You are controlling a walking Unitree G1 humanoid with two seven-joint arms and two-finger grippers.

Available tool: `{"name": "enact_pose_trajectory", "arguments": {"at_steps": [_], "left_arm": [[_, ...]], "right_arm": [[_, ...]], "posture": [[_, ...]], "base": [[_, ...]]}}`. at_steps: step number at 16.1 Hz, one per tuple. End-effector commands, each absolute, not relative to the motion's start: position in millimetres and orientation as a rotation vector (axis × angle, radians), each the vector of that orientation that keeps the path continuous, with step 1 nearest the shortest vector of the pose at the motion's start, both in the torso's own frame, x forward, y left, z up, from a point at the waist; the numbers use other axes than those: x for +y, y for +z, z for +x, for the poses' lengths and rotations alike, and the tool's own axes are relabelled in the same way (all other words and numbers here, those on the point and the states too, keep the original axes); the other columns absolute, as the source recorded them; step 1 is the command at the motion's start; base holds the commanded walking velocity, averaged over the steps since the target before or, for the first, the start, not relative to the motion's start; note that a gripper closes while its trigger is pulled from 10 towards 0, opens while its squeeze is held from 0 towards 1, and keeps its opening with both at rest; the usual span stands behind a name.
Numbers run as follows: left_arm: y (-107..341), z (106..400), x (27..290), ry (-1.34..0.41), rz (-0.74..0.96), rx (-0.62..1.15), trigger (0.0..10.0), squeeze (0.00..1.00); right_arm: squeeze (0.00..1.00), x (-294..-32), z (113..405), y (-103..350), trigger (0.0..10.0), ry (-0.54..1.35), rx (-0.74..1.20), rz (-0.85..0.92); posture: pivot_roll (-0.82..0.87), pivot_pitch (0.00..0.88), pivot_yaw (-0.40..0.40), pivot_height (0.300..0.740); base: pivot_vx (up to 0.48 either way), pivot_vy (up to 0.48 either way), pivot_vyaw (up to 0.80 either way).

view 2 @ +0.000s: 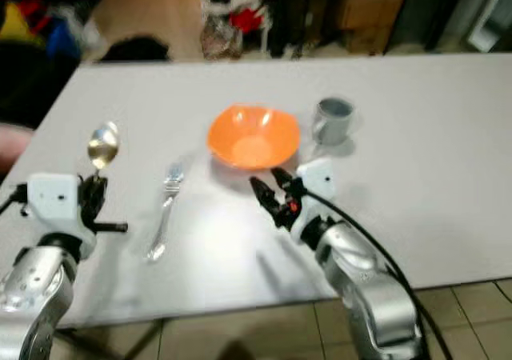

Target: Setting the table

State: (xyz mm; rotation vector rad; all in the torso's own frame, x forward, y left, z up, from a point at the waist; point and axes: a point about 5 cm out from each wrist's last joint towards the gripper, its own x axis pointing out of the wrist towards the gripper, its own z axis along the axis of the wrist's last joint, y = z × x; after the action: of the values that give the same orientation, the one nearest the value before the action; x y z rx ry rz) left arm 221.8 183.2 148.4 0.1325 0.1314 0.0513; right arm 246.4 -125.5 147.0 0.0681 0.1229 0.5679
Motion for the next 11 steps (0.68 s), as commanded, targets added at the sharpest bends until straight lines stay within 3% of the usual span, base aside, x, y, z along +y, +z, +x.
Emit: {"name": "enact_pose_trajectory", "arguments": {"at_steps": [1, 8, 11], "left_arm": [[149.4, 219.0, 179.9, 0.041, 0.120, 0.126, 10.0, 0.00], [147.4, 223.6, 199.3, 0.002, 0.133, 0.169, 10.0, 0.00], [132.2, 237.2, 206.2, -0.081, 0.244, 0.264, 10.0, 0.00]], "right_arm": [[0.00, -131.1, 242.7, 153.2, 10.0, 0.585, 0.090, 0.073], [0.00, -128.0, 234.2, 162.4, 10.0, 0.678, 0.052, 0.082], [0.00, -131.6, 237.3, 164.9, 10.0, 0.719, 0.070, 0.049]], "posture": [[-0.08, 0.012, 0.020, 0.740], [-0.08, 0.019, 0.032, 0.740], [-0.07, 0.014, 0.033, 0.740]], "base": [[0.000, 0.000, 0.00], [0.000, 0.000, 0.00], [0.000, 0.000, 0.00]]}}
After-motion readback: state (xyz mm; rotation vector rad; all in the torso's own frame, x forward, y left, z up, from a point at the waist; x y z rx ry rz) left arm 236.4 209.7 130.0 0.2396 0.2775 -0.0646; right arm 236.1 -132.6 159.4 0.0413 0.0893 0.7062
